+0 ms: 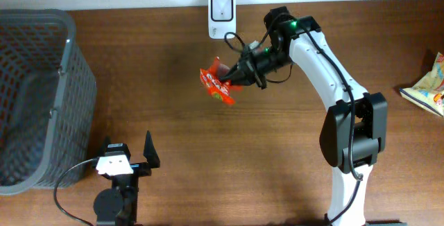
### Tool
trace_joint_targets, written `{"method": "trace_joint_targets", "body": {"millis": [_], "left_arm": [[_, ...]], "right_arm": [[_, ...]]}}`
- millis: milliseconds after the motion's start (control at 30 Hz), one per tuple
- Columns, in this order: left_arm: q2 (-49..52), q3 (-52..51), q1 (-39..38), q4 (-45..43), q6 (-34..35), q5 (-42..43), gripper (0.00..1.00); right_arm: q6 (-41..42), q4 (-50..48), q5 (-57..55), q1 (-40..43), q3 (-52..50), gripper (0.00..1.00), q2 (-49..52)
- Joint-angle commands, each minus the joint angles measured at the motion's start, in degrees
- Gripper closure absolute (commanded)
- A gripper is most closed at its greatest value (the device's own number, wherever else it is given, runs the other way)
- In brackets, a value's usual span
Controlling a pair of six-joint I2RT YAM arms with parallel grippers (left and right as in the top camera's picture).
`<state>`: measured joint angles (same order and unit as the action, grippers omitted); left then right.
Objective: Scan the item barcode
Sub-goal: 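Raise the red bag up in front of the white scanner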
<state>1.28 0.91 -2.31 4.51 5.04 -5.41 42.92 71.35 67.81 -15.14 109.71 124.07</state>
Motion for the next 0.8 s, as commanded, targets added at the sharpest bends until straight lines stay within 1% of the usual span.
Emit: {"method": "trace_joint_targets", "body": {"millis": [0,67,133,267,567,667,767], "left_arm": [[-0.2,-0.4,-0.3,-0.1,0.3,0.0,0.01],[-0.2,-0.4,-0.3,-0.1,0.3,0.0,0.01],[-0.2,-0.4,-0.3,-0.1,0.3,0.0,0.01],[-0.2,-0.4,-0.3,-0.1,0.3,0.0,0.01],[-0.2,-0.4,-0.3,-0.1,0.3,0.0,0.01],[-0.2,-0.4,-0.3,-0.1,0.3,0.0,0.01],[-0.2,-0.4,-0.3,-0.1,0.3,0.0,0.01]], "right_arm": [[5.6,-0.2,12.3,0.2,1.2,0.96,-0.1],[4.7,-0.4,16.7,0.2,1.2,0.96,-0.1],[1.9,-1.1,20.5,0.2,1.2,0.96,-0.1],[0.6,-1.5,20.7,0.2,1.2,0.96,-0.1],[-3.6,-7.8,21.1,0.1,1.2,0.96,-0.1],[-4.8,-11.0,14.8,-0.2,1.2,0.96,-0.1],[-4.0,-12.5,3.6,-0.6,1.2,0.96,-0.1]]}}
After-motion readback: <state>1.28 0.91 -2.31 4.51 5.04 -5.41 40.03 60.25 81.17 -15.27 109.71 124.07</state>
